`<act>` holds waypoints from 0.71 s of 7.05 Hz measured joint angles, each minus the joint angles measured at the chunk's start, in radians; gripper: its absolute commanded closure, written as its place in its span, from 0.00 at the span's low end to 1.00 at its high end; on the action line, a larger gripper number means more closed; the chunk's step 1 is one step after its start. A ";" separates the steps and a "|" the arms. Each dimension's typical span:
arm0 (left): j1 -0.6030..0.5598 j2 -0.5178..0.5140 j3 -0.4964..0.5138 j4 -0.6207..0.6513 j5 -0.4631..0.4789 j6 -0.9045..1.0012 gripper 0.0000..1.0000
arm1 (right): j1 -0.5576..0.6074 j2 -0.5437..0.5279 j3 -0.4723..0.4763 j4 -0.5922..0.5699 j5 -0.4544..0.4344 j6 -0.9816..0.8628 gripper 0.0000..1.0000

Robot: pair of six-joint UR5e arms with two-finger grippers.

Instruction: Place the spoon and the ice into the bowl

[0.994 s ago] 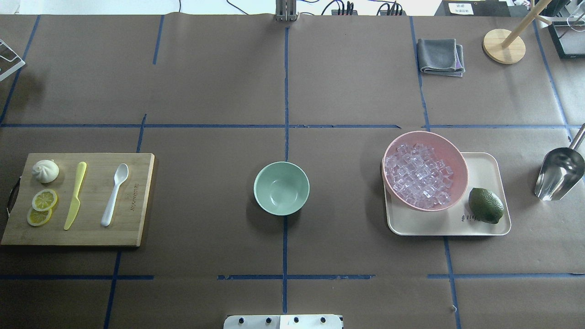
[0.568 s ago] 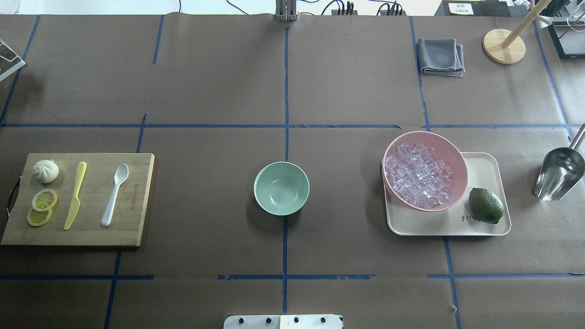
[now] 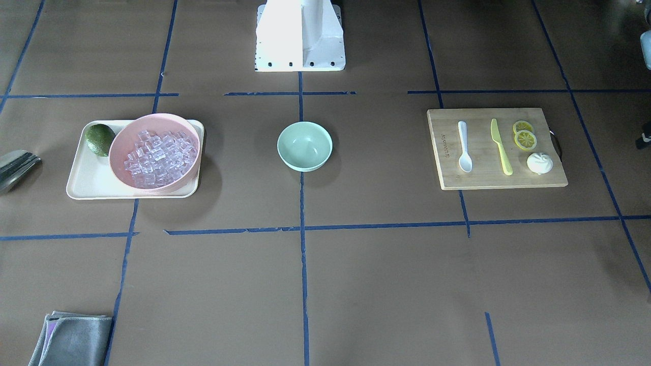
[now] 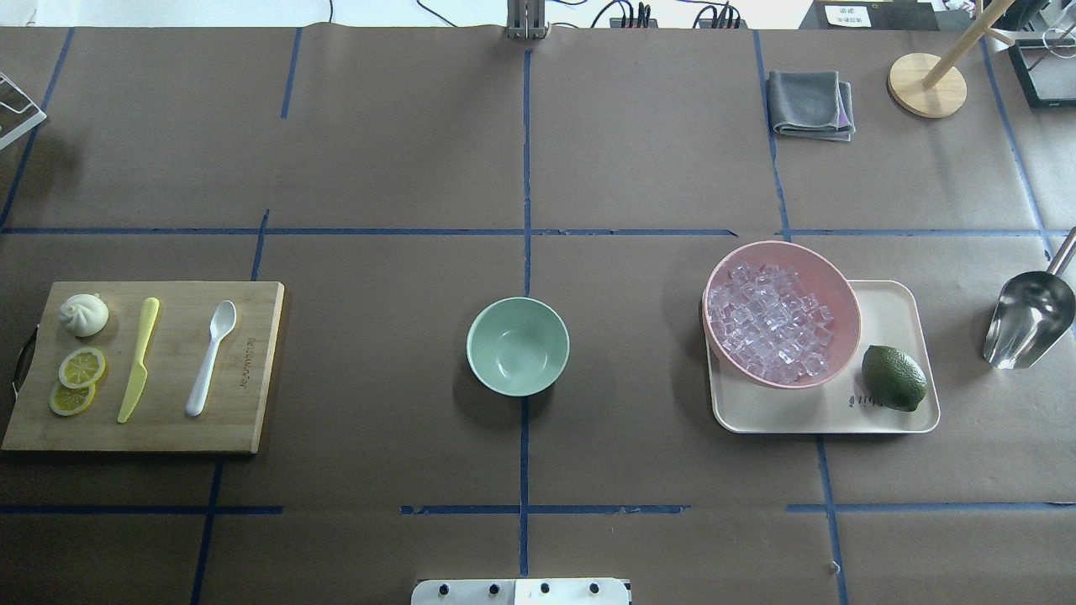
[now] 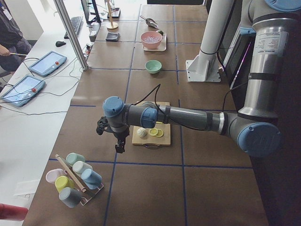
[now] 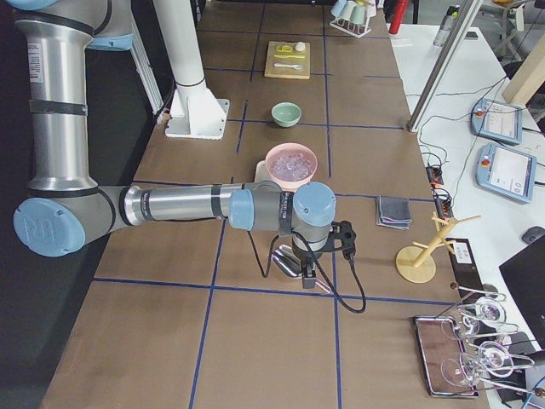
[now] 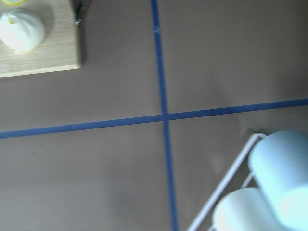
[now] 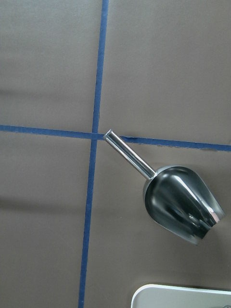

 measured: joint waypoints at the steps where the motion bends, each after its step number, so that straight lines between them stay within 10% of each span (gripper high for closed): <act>1: 0.044 0.002 -0.060 0.005 0.000 -0.076 0.00 | 0.000 -0.001 0.000 0.000 0.000 0.000 0.00; 5: 0.267 0.003 -0.233 -0.005 0.010 -0.497 0.00 | -0.002 -0.002 0.005 0.000 0.042 0.012 0.00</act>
